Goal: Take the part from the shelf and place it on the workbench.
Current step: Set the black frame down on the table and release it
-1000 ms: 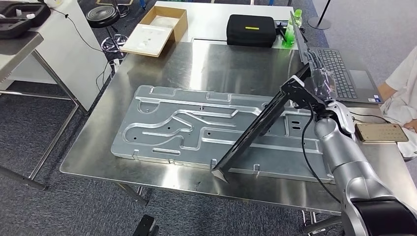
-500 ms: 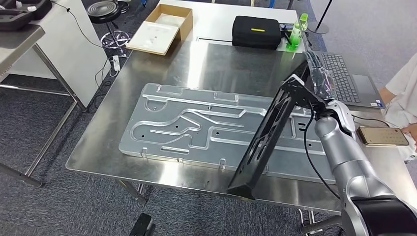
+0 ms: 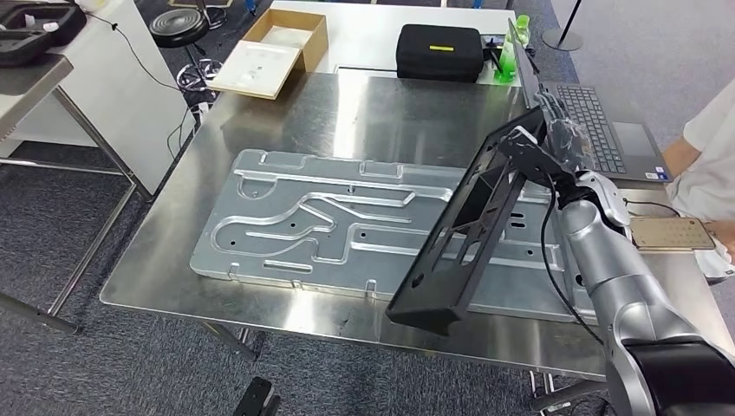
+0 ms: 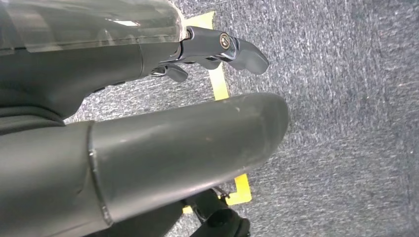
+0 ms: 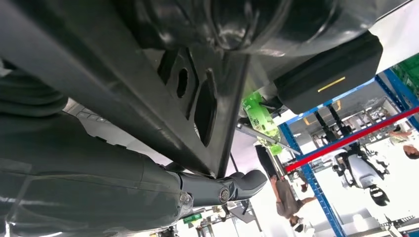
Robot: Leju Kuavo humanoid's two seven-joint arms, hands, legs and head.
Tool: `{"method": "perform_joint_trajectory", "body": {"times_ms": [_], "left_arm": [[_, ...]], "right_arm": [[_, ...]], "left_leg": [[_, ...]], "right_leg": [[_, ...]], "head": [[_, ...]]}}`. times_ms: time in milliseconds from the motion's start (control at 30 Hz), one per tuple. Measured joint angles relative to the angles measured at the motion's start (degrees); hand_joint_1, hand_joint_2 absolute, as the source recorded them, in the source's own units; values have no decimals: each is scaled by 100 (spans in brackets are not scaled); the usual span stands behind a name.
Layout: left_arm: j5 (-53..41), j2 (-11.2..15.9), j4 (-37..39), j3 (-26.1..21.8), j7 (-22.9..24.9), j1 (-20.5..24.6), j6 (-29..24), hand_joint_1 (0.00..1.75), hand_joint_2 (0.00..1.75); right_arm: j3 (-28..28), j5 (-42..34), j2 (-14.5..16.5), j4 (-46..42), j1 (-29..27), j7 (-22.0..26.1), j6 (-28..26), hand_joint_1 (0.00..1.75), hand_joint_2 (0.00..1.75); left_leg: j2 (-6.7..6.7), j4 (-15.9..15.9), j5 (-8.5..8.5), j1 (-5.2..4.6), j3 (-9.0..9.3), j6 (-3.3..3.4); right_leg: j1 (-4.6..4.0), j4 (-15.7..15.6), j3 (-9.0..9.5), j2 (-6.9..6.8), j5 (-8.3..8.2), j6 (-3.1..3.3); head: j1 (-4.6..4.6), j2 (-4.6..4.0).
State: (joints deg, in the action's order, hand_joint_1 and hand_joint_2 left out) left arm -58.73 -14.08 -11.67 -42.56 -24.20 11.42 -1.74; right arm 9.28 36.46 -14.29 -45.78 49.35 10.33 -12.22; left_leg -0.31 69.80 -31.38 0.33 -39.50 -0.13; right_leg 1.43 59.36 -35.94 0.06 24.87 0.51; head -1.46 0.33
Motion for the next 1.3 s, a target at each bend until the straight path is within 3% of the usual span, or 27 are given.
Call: {"method": "perform_joint_trajectory", "body": {"times_ms": [67, 100, 167, 233, 300, 533, 633, 667, 700, 767, 833, 933, 1000, 1100, 1133, 1167, 1200, 1300], "left_arm": [[1, 1, 0, -1, 0, -9, 2, 0, 0], [1, 3, 0, -2, 0, -11, 2, 0, 0], [1, 8, 0, -2, 0, -8, 2, 0, 0], [2, 16, 0, -2, -1, 4, 2, 0, 0], [3, 23, 0, -2, -2, 9, 2, 0, 0], [5, 24, 0, -2, -5, 5, 2, 0, 0], [6, 24, 0, -3, -14, 6, 2, 0, 0], [5, 24, 0, -4, -15, 3, 2, 0, 0], [4, 24, 0, -4, -16, 1, 3, 0, 0], [3, 24, 0, -4, -20, 3, 5, 0, 0], [4, 24, 0, -4, -28, 7, 6, 0, 0], [5, 25, 0, -4, -37, 8, 7, 0, 0], [11, 26, 0, -5, -45, 11, 11, 0, 0], [31, 26, 0, -6, -51, 8, 32, 0, 0], [40, 27, 0, -6, -50, 2, 40, 0, 0], [48, 27, 0, -6, -50, -3, 50, 0, 0], [56, 28, 0, -6, -50, -5, 60, 0, 0], [87, 34, 0, -7, -50, 3, 91, 0, 0]], "right_arm": [[21, 5, 0, 66, 14, -32, -1, 0, 0], [28, 10, 0, 97, 17, -51, -1, 0, 0], [45, 36, 0, 155, 44, -81, 5, 0, 0], [63, 78, -1, 221, 110, -96, 40, 0, 87], [87, 114, -2, 292, 178, -104, 94, 0, 175], [130, 161, -11, 358, 222, -83, 143, 0, 175], [177, 177, -55, 457, 265, -50, 181, 0, 175], [188, 177, -64, 491, 273, -48, 191, 0, 175], [195, 177, -67, 506, 274, -47, 192, 0, 175], [204, 176, -74, 520, 302, -45, 193, 0, 175], [210, 175, -79, 528, 335, -45, 195, 0, 175], [214, 172, -80, 540, 355, -46, 200, 0, 175], [216, 172, -80, 542, 399, -46, 231, 0, 175], [257, 187, -79, 555, 526, -72, 368, 0, 44], [280, 195, -79, 567, 565, -90, 428, 0, 0], [301, 204, -79, 580, 604, -113, 500, 0, 0], [323, 219, -79, 597, 648, -143, 601, 0, 0], [408, 270, -79, 680, 868, -281, 1060, 0, 0]], "left_leg": [[0, 532, -142, 4, -264, -3], [0, 509, -54, 3, -266, 11], [-2, -119, 353, -10, 11, 77], [-2, -820, 618, -36, 336, 150], [-2, -1049, 627, -61, 434, 179], [-1, -1135, 673, -48, 464, 241], [2, -1214, 729, -20, 496, 319], [2, -1205, 727, -18, 493, 324], [2, -1189, 716, -15, 493, 314], [0, -1136, 676, -16, 486, 269], [-4, -1088, 641, -35, 468, 210], [-5, -1080, 625, -44, 459, 125], [-3, -878, 470, -35, 380, 66], [0, 132, -46, -9, -75, 10], [1, 424, -136, -3, -213, 3], [1, 530, -121, -1, -265, 4], [1, 411, 1, -1, -209, 15], [-1, -709, 524, -17, 320, 100]], "right_leg": [[-23, 3, 0, -2, 4, 9], [-34, 4, 3, -2, 6, 11], [-53, 7, 16, 1, 13, 12], [-79, 15, 12, 9, 19, -12], [-82, 10, -5, 13, 10, -65], [-71, 2, 2, 11, 21, -158], [-33, 1212, -582, 3, 577, -246], [-20, 1502, -732, 1, 655, -266], [-7, 1317, -649, -1, 501, -273], [10, 571, -279, -9, 143, -271], [-6, 88, -44, 0, 2, -228], [-17, 35, -32, 12, 3, -132], [7, 13, -18, 4, -13, -52], [-3, 6, -17, -6, -15, 13], [-12, 7, -18, -6, -14, 16], [-19, 10, -18, -4, -14, 17], [-25, 14, -15, -2, -13, 16], [-43, 25, -14, 10, -10, -5]], "head": [[1, 0], [1, 0], [1, 0], [2, 0], [3, 0], [2, 0], [6, 0], [5, 0], [5, 0], [6, 0], [4, 0], [4, 0], [3, 0], [2, 0], [2, 0], [2, 0], [2, 0], [3, 0]]}}
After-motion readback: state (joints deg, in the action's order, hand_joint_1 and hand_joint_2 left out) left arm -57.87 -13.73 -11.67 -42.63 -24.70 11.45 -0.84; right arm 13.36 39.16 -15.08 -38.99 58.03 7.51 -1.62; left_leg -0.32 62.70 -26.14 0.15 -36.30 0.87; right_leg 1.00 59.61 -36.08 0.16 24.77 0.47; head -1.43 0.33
